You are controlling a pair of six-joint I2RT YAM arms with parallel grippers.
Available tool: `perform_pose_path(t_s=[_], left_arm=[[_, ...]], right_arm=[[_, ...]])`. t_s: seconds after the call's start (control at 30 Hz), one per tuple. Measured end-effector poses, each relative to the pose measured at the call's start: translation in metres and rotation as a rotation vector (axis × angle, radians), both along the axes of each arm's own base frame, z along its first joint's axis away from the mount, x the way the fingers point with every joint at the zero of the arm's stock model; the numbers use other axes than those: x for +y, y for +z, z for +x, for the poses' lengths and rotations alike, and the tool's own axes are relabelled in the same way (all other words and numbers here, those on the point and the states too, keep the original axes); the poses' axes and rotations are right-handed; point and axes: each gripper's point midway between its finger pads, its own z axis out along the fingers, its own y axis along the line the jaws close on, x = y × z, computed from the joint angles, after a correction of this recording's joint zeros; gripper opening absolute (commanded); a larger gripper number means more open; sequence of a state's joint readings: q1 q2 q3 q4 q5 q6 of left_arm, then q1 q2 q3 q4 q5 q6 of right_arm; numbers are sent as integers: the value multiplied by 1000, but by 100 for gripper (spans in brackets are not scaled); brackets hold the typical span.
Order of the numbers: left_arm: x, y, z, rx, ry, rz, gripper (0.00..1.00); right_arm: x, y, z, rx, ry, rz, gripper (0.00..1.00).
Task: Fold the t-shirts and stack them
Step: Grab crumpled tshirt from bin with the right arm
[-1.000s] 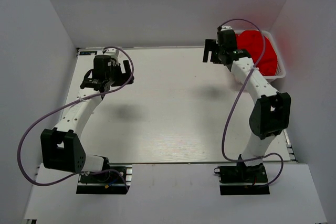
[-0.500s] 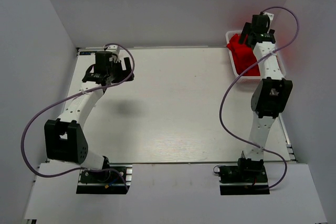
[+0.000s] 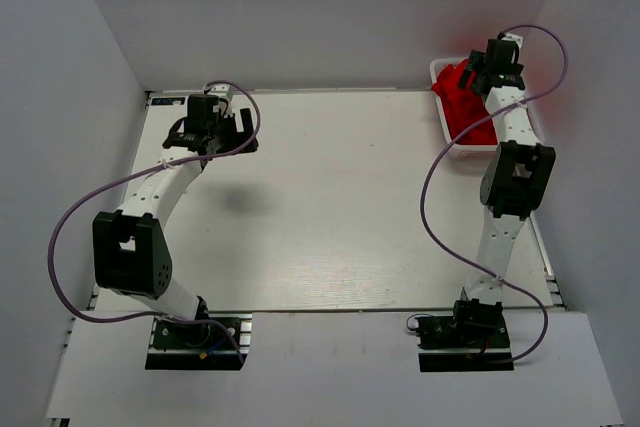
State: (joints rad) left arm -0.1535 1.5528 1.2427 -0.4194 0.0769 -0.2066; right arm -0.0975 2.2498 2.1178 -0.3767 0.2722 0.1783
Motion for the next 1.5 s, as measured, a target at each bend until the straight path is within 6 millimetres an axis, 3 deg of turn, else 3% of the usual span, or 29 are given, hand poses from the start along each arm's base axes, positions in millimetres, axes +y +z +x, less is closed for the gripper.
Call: perform_pose_path(t_s=[0.13, 0.23, 0.3, 0.4, 0.5, 0.53, 0.6, 0.83, 0.97, 1.23, 1.4, 1.5], left_arm=[[-1, -2, 0, 6, -2, -1, 100], [-1, -6, 1, 14, -3, 0, 100], [-1, -6, 1, 14, -3, 0, 100], [-1, -6, 1, 14, -3, 0, 100], [-1, -5, 1, 13, -3, 0, 100], [-1, -6, 1, 13, -3, 0, 100], [-1, -5, 1, 13, -2, 0, 100], [-2, -5, 1, 13, -7, -4, 100], [-2, -5, 1, 12, -8, -4, 100], [-3, -4, 2, 7, -11, -8, 100], [-5, -1, 4, -7, -19, -16, 100], [-6, 1, 6, -17, -23, -21, 100]], right_arm=[[-6, -29, 1, 35, -17, 27, 90], [-10, -39, 0, 44, -33, 40, 90], [-13, -38, 2, 33, -43, 47, 85], [-13, -38, 3, 22, -48, 51, 70], [-14, -41, 3, 21, -53, 51, 39], [-14, -44, 2, 25, -57, 52, 19], [-15, -46, 1, 27, -65, 54, 3], [-15, -31, -3, 6, -75, 57, 0], [-15, 2, -7, -45, -70, 46, 0], [-15, 92, -19, -187, -44, -8, 0], [-10, 173, -34, -350, -7, -47, 0], [-2, 237, -48, -496, 33, -67, 0]])
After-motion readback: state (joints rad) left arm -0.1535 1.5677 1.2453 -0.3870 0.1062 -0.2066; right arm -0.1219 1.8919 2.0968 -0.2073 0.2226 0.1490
